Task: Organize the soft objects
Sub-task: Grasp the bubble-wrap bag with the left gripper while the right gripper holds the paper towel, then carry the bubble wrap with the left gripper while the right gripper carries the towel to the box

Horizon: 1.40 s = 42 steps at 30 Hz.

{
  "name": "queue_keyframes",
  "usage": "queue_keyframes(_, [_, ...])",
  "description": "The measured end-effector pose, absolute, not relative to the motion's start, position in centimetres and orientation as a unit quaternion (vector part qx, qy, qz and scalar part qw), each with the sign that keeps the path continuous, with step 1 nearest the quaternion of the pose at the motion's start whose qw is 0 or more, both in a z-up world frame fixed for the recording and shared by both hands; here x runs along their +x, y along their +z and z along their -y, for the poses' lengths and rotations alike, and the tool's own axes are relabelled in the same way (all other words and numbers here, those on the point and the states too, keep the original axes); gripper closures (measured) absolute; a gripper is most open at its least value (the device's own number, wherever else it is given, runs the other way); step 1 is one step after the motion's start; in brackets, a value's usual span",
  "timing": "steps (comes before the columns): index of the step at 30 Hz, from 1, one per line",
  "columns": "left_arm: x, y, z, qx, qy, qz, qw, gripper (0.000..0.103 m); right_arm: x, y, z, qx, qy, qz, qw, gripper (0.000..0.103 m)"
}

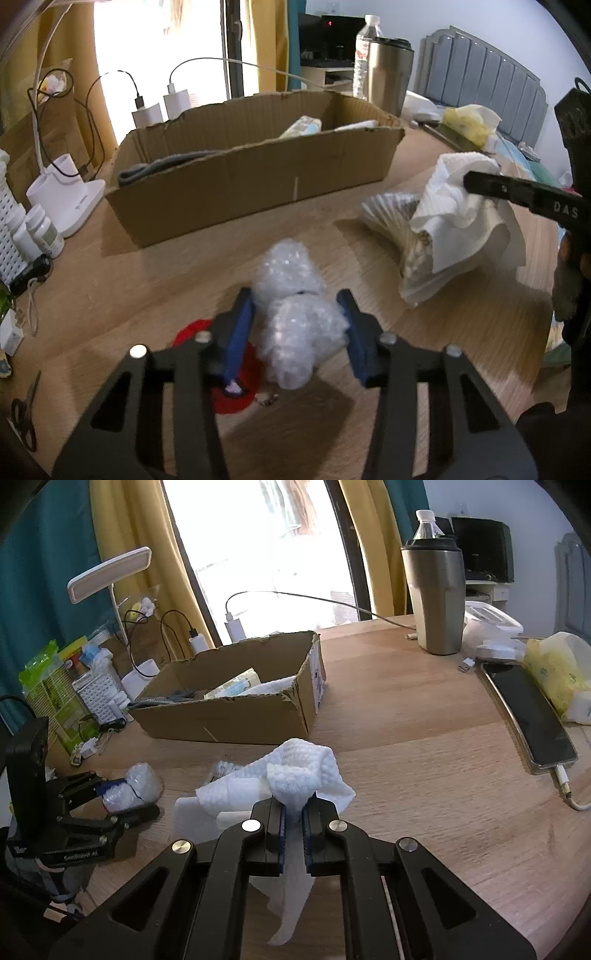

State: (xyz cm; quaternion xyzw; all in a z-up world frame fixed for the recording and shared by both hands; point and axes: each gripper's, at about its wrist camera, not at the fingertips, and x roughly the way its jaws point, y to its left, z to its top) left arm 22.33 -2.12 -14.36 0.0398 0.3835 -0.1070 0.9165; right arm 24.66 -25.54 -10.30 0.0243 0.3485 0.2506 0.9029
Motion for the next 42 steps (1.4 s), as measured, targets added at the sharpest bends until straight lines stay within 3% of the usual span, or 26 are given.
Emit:
queue_keyframes(6, [22.1, -14.0, 1.9, 0.028, -0.116, -0.379, 0.918, 0.063, 24.1, -9.4, 25.7, 0.020, 0.249, -0.336, 0.908, 0.095])
queue_keyframes(42, [20.6, -7.4, -4.5, -0.070, -0.133, -0.285, 0.947, 0.063, 23.8, -1.5, 19.8, -0.040, 0.269, -0.269, 0.924, 0.095])
